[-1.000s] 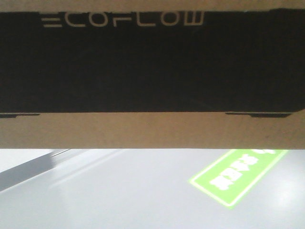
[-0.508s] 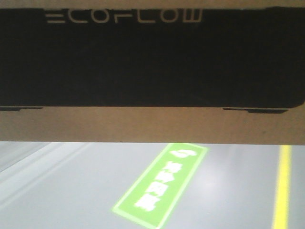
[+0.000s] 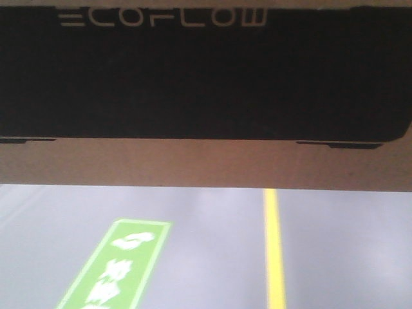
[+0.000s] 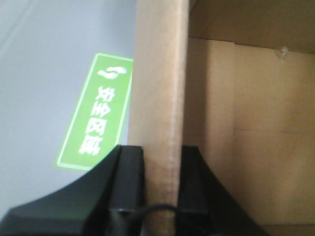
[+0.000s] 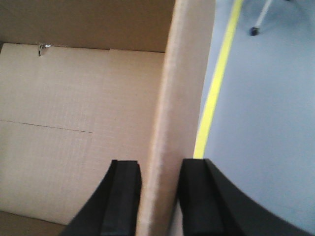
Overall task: Grab box from left shelf to table start
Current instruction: 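Carry the box with both grippers while the base drives to the table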
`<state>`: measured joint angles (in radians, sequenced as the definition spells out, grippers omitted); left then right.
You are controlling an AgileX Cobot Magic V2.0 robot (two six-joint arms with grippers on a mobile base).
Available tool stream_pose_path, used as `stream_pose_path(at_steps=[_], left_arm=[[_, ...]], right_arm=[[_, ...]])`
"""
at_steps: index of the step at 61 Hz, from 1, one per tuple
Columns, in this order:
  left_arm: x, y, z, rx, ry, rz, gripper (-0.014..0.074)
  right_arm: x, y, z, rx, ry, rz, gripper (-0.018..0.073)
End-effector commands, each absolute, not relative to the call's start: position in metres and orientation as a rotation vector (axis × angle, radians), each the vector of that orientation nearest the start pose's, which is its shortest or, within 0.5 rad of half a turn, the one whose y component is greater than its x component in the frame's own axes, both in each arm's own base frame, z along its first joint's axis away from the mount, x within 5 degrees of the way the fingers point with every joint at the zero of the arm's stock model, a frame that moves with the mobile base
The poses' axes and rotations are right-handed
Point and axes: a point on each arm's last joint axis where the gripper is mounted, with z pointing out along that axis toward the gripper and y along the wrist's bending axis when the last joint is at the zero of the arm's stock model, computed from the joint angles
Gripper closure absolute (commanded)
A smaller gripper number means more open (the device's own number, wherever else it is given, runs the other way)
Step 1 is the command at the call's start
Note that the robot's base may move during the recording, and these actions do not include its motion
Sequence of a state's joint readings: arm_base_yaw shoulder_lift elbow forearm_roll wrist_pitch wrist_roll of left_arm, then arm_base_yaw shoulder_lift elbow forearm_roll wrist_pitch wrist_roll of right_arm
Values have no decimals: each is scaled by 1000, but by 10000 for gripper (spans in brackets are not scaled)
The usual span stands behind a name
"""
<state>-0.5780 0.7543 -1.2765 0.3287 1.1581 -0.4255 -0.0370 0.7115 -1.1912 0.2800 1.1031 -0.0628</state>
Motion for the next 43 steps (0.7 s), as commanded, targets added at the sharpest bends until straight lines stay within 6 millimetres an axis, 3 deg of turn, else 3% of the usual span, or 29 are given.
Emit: stream_pose_path(at_steps=[1,43], left_arm=[[87,-23,489,115,1855,-266,683],[87,-23,489,115,1851,-256,683]], right_arm=[[90,16,462,-43,1955,219,541],[90,16,462,-43,1955,219,541]])
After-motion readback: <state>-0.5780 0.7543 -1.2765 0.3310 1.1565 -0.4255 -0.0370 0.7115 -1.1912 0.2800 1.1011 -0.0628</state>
